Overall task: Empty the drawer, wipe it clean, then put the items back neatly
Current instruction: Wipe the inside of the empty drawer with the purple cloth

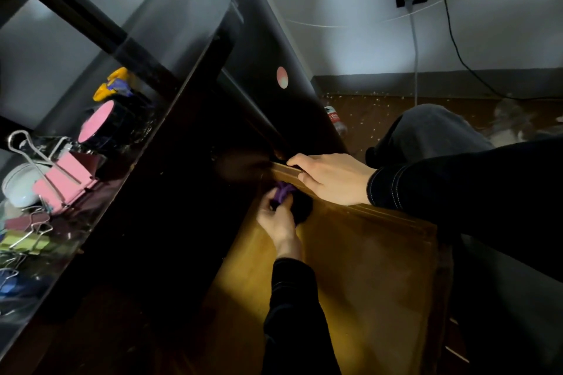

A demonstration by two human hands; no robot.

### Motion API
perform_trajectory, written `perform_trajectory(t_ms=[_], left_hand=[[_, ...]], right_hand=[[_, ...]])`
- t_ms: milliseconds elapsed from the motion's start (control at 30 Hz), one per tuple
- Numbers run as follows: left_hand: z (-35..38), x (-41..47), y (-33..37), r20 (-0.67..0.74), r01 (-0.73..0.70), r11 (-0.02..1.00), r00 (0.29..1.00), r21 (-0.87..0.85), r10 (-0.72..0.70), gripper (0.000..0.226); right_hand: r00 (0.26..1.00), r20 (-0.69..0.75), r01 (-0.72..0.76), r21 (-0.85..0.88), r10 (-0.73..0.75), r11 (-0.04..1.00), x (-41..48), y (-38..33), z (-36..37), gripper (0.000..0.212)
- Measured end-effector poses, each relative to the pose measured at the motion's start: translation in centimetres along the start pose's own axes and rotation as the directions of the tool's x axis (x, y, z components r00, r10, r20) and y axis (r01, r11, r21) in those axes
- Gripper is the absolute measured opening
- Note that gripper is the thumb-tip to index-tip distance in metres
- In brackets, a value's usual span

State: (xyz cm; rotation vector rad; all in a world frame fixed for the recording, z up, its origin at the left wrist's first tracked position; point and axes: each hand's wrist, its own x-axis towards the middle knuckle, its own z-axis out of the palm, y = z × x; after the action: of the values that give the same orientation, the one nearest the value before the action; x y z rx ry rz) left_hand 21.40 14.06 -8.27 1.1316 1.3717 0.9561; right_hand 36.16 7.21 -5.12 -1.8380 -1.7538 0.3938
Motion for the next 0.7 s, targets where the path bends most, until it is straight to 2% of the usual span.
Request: perform_trajectory(t_ms=[67,167,233,367,467,567,700], left_hand=[[-0.2,0.1,-0.2,0.030,0.030,0.999,0.999,0.029,-0.031,0.027],[-0.8,1.2,0.8,-0.025,0.012,0.999,1.000,-0.033,-0.013,0.029],[-0.9,1.5,1.1,-0.047,-0.007,0.997,0.999,-0.071,0.003,0.030],[-0.2,0.4,0.0,0.022,0.022,1.000,1.000,0.019,-0.022,0.032],[0.0,0.5,0.6,-0.020,0.057,0.998,0.998,-0.040,-0.058,0.031],[-0.2,0.7,1.2,-0.075,-0.028,0.988,0.997,-0.150,0.017,0.031],[0.8,-0.6,0.3,-0.042,-0.088,0.995,0.995,-0.042,0.086,0.035]], right_hand=[[0.998,-0.014,-0.055,0.037,0.055,0.998,-0.1,0.1,0.0,0.038],[0.994,0.009,-0.113,0.047,0.113,0.992,-0.1,0.1,-0.1,0.033],[0.993,0.006,-0.120,0.033,0.120,0.992,-0.1,0.1,-0.1,0.029],[0.994,-0.005,-0.106,0.024,0.107,0.994,-0.1,0.2,-0.1,0.026],[0.994,-0.001,-0.106,0.017,0.106,0.994,-0.1,0.1,-0.1,0.026],[0.995,0.001,-0.104,0.025,0.104,0.994,-0.2,0.0,-0.1,0.026],[0.995,-0.005,-0.098,0.029,0.098,0.995,-0.1,0.0,-0.1,0.025]])
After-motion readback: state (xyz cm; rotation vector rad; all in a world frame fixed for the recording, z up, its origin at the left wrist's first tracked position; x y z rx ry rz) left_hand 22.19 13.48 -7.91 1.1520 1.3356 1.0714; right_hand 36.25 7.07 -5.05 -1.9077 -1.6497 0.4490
